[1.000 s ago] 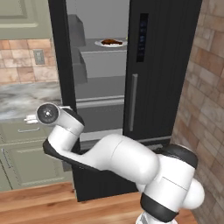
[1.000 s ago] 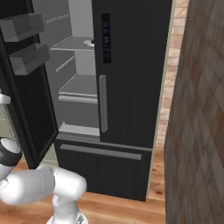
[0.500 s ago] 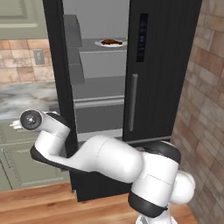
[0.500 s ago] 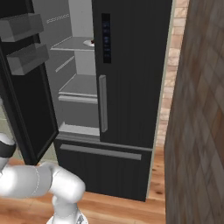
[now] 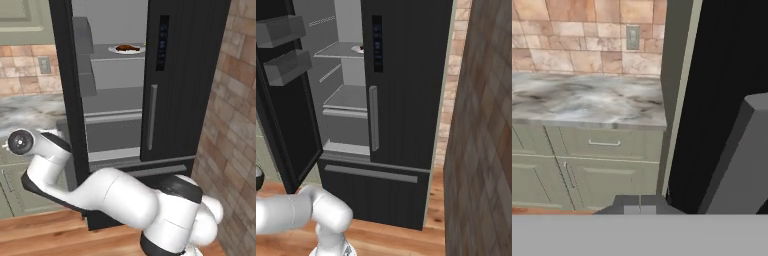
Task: Retrieve the chicken drumstick from the fridge and place it on the saucepan with marinade on the stove.
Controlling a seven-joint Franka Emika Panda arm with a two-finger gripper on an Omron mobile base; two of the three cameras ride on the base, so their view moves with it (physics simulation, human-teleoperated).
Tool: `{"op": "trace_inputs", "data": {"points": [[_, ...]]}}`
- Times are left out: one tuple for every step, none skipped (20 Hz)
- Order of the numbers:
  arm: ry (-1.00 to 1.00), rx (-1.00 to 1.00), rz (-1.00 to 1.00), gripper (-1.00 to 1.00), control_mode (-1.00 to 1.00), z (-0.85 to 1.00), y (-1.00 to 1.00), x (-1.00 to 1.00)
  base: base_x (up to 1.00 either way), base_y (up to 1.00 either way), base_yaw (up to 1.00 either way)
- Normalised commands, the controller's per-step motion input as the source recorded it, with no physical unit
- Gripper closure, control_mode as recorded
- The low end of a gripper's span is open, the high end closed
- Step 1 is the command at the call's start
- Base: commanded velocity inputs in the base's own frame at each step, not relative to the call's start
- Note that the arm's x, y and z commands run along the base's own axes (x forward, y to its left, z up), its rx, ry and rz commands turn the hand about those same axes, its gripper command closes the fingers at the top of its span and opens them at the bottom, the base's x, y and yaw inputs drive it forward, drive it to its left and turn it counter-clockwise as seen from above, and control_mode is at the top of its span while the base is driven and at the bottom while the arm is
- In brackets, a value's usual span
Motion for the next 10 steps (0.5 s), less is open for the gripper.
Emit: {"op": "trace_inputs", "data": {"points": [[-0.23,0.03,0.0,1.0,-1.0,0.0,-0.71,-0.91,0.0,0.0,0.0],[-0.21,0.05,0.0,1.0,-1.0,0.0,-0.67,-0.81,0.0,0.0,0.0],[-0.21,0.06,0.0,1.0,-1.0,0.04,-0.76,-0.76,0.0,0.0,0.0],[-0.2,0.05,0.0,1.0,-1.0,0.09,-0.83,-0.54,0.0,0.0,0.0],[-0.16,0.04,0.0,1.0,-1.0,0.11,-0.9,-0.26,0.0,0.0,0.0],[-0.14,0.03,0.0,1.0,-1.0,0.11,-0.91,-0.09,0.0,0.0,0.0],[-0.14,0.03,0.0,1.0,-1.0,0.09,-0.96,-0.02,0.0,0.0,0.0],[-0.12,0.01,0.0,1.0,-1.0,0.02,-1.0,0.0,0.0,0.0,0.0],[-0.1,0.0,0.0,1.0,-1.0,0.08,-1.0,0.0,0.0,0.0,0.0],[-0.1,0.01,0.0,1.0,-1.0,0.1,-1.0,0.0,0.0,0.0,0.0]]}}
